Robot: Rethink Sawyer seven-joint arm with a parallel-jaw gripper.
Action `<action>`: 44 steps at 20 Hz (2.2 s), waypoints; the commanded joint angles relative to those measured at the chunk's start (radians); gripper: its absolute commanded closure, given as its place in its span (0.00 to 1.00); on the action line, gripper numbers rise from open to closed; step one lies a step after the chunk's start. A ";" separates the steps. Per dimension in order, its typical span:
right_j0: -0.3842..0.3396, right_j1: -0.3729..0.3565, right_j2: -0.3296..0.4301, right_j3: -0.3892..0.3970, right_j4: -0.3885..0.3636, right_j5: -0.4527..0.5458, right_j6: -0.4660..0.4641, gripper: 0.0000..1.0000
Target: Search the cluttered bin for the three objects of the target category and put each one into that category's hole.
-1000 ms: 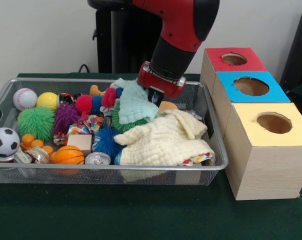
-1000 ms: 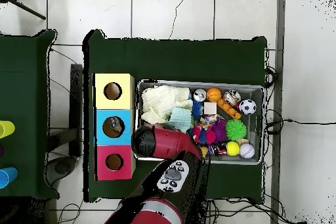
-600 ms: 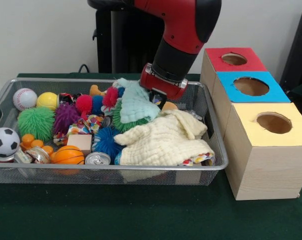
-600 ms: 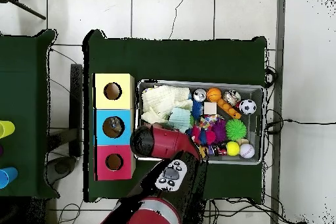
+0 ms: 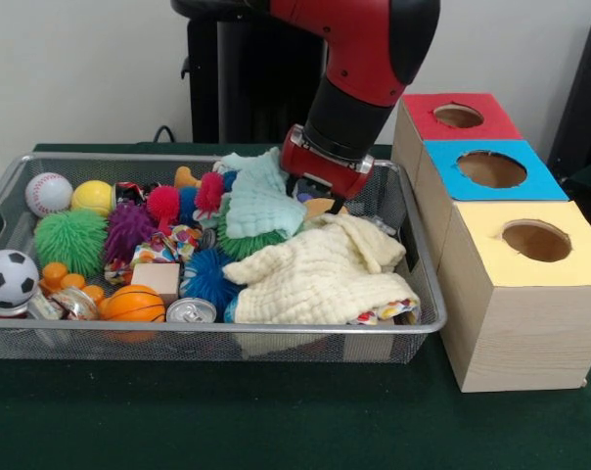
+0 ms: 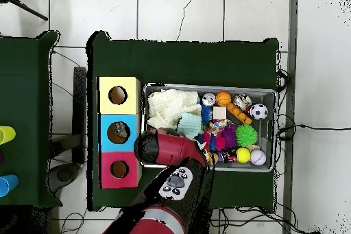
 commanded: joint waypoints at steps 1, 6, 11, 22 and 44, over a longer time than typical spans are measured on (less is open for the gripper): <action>0.014 -0.032 0.020 -0.035 0.053 0.202 0.198 0.00; 0.017 -0.084 -0.001 -0.119 0.046 0.469 0.185 0.00; 0.014 -0.115 0.008 -0.154 0.042 0.597 0.197 0.00; 0.043 -0.130 -0.017 -0.172 0.010 0.643 0.239 0.00; 0.143 0.027 -0.271 -0.198 -0.165 0.057 0.193 0.00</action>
